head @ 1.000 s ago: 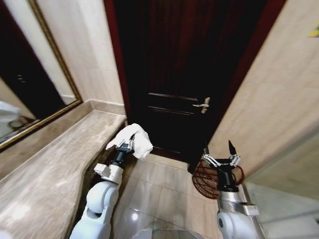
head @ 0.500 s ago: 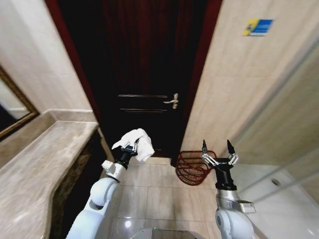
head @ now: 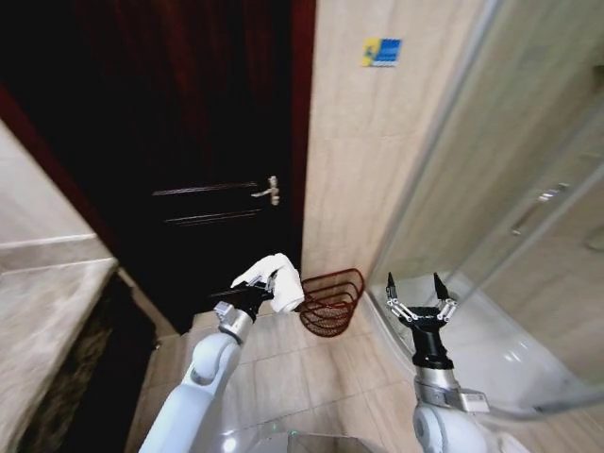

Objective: Discard the used towel into the hamper.

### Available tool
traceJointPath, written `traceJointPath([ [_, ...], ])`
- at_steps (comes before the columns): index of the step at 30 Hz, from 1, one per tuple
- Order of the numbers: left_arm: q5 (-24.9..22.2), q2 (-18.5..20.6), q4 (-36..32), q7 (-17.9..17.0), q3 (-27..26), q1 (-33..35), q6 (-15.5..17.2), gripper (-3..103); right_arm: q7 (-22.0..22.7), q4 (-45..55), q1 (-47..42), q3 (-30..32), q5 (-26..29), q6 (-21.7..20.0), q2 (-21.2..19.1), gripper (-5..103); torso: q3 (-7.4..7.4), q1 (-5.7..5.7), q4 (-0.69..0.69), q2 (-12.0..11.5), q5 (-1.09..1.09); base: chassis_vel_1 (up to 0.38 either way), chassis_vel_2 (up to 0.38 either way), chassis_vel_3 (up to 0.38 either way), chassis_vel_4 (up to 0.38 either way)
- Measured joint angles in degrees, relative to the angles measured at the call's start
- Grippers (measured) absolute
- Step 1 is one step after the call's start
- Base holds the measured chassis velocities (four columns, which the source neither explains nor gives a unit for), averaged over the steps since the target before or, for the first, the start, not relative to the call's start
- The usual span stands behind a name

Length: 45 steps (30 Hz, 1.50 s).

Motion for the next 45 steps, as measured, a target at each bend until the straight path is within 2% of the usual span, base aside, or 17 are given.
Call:
traceJointPath([
  [7, 0.02, 0.31, 8.43, -0.06, 2.84, -5.27, -0.14, 6, -0.27, -0.34, 1.33, -0.14, -0.15, -1.92, 0.69, 100, 0.00, -0.01, 0.02, 0.00, 0.02, -0.106, -0.121, -0.126, -0.125],
  [13, -0.06, 0.38, 13.32, -0.60, 4.74, -9.73, -0.14, 6, -0.71, -0.74, 1.83, -0.75, -0.89, -1.88, 1.24, 100, 0.00, -0.01, -0.01, 0.00, 0.01, -0.128, -0.119, -0.108, -0.134],
  [17, 0.37, -0.54, 20.31, -1.71, 6.25, -15.27, -1.60, 6, -0.42, -1.40, 2.51, -1.21, -1.35, -0.79, 0.75, 100, 0.00, -0.01, 0.02, 0.00, 0.02, -0.154, -0.090, -0.100, -0.158],
  [23, 0.80, -1.76, 25.84, -2.26, 6.76, -18.90, -3.25, 6, -0.03, -1.76, 2.50, -1.20, -1.45, -0.20, 0.23, 100, 0.00, -0.01, 0.01, 0.00, 0.02, -0.194, -0.058, -0.062, -0.194],
  [25, 1.27, -2.34, 29.44, -3.77, 7.11, -20.78, -4.67, 6, 0.15, -2.28, 2.44, -1.37, -1.79, 1.56, 0.34, 100, 0.00, 0.00, -0.01, 0.00, 0.00, -0.218, -0.024, -0.021, -0.238],
  [28, 1.50, -2.50, 30.61, -4.35, 7.10, -21.24, -5.67, 6, 0.19, -2.43, 2.28, -1.51, -2.12, 2.09, 0.47, 100, 0.00, 0.00, 0.02, 0.00, 0.03, -0.224, -0.005, -0.021, -0.231],
  [29, 1.72, -2.71, 31.56, -4.88, 6.82, -21.55, -7.03, 6, 0.20, -2.49, 1.87, -1.63, -2.41, 2.61, 0.66, 100, 0.01, 0.03, 0.00, -0.01, 0.02, -0.226, -0.019, -0.018, -0.226],
  [31, 2.36, -2.88, 31.92, -5.64, 5.98, -21.49, -7.72, 6, 0.04, -2.49, 0.87, -1.92, -2.69, 3.38, 0.91, 100, 0.01, 0.05, -0.01, -0.02, 0.00, -0.191, -0.033, -0.055, -0.178],
  [40, 5.04, -1.31, 34.08, -9.78, 3.27, -21.44, -6.97, 6, -0.89, -2.49, -0.42, -2.78, -3.49, 5.08, 1.46, 100, -0.01, -0.04, 0.05, 0.01, 0.01, -0.035, -0.023, -0.022, -0.029],
  [45, 6.35, -1.68, 37.65, -11.48, 3.61, -23.42, -5.41, 6, -1.06, -1.93, -0.61, -2.15, -3.27, 5.94, 1.38, 100, -0.01, -0.02, 0.01, 0.01, 0.01, 0.000, 0.000, 0.000, 0.000],
])
